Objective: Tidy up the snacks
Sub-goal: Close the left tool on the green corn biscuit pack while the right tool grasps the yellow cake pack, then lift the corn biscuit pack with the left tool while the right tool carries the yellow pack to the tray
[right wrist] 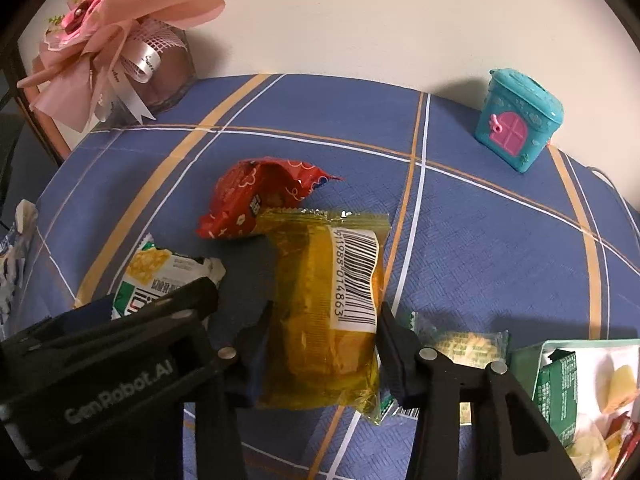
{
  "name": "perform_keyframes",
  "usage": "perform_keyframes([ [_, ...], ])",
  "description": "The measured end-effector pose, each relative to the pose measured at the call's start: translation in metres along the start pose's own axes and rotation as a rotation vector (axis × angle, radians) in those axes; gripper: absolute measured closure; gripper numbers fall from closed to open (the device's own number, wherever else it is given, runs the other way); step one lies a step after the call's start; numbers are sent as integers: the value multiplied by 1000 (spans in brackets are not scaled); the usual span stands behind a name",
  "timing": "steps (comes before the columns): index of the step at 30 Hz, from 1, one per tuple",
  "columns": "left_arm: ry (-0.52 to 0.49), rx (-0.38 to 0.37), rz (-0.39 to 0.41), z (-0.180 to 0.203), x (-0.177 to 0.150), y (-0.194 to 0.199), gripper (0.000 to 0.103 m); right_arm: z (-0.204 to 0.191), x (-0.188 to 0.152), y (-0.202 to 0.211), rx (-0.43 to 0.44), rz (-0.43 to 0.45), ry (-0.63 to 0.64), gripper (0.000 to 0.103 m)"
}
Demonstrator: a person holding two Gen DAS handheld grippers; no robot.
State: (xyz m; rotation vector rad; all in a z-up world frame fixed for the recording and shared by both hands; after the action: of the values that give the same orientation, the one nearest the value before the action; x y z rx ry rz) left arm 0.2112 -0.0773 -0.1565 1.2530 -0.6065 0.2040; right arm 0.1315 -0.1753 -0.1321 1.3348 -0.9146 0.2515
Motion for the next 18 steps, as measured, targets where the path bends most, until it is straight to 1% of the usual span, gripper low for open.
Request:
perform_keyframes([
  [2, -23, 30, 14, 4, -2, 3, 36, 3, -1, 1, 3, -4, -14, 55],
  [3, -27, 36, 17, 4, -3, 4, 38, 4, -2, 2, 1, -8, -18, 55],
  [4, -22, 32, 18, 4, -4, 6, 43, 5, -3, 3, -3, -12, -19, 55],
  [5, -10, 21, 16, 4, -5, 8, 45, 6, -4, 5, -2, -15, -23, 55],
  [8, 26, -8, -9, 1, -9, 13, 45, 8, -7, 11, 3, -29, -41, 58],
  [9, 34, -11, -16, 1, -13, 17, 45, 9, -8, 14, 3, -31, -49, 60],
  [13, 70, -19, -36, -2, -20, 33, 46, 11, -10, 31, 15, -32, -79, 60],
  [16, 120, -34, -32, -6, -19, 54, 46, 10, -11, 48, 22, -27, -90, 60],
  [18, 135, -50, -9, -9, -18, 79, 46, 9, -11, 61, 24, -20, -95, 61],
])
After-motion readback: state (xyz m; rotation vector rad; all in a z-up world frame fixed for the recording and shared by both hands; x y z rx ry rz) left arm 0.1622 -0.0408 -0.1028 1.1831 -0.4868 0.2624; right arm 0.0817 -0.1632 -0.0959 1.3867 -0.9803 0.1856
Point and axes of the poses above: each gripper's, at about its wrist camera, not at the fingertips, and y roughly against the way its jaws point, z to its right, x to its top, the point moved 3 cm from there along -y, roughly the way its jaws point, and after that the axes turned 12 degrees about z, right-handed, at the moved point
